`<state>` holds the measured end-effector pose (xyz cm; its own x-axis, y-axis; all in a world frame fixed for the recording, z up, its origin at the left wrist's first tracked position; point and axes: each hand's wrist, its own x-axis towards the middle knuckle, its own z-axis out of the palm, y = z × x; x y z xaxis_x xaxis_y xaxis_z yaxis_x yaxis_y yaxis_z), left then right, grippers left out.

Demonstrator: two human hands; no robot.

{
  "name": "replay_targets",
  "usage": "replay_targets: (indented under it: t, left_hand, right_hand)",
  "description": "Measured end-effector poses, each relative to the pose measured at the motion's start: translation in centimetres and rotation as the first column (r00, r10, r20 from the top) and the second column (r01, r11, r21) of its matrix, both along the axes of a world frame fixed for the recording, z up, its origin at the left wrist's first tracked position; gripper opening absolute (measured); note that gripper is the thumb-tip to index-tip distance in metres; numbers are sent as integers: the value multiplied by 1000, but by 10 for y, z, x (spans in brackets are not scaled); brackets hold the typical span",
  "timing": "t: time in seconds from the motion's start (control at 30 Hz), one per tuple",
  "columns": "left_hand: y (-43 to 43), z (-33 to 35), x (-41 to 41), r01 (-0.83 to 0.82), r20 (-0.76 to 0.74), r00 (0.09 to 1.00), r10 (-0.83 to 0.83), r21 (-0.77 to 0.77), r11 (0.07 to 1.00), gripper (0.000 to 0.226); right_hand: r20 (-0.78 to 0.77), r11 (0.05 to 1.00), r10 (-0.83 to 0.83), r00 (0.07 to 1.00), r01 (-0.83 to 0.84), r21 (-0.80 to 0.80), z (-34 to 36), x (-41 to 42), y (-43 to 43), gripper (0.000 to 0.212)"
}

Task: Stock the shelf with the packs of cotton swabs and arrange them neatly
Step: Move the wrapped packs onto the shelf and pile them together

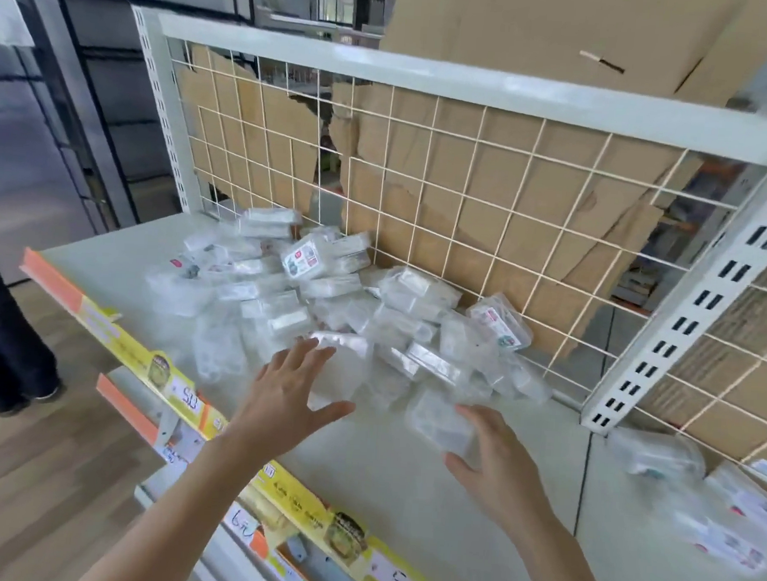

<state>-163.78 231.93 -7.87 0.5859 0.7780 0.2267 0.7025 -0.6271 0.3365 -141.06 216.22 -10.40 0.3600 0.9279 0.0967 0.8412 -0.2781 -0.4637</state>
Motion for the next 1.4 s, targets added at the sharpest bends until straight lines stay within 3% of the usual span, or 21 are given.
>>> replay_targets:
  t: [0.33, 0.5, 0.87, 1.13, 1.4]
  left_hand:
    - [-8, -1, -6, 52, 164, 985, -63, 68, 996, 71]
    - [-40, 10, 8, 138, 270, 948, -168, 125, 982, 68]
    - [-153, 20, 120, 464, 282, 830, -482, 131, 876, 65]
    - [-274, 7, 236, 716, 280, 644, -712, 107, 690, 69]
    - [-377, 0, 313, 873, 272, 449, -851, 73, 483, 74]
  right_hand:
    - [-10, 999, -5, 1000, 6, 34, 4, -1, -17, 57]
    - [0, 982, -26, 1000, 25, 187, 16, 12, -66, 53]
    - [-95, 866, -321, 942, 333, 372, 43, 67, -245, 49]
    - [-81, 663, -678, 730, 656, 362, 41, 101, -423, 45]
    - [-115, 411, -874, 472, 845, 343, 39, 84, -552, 51]
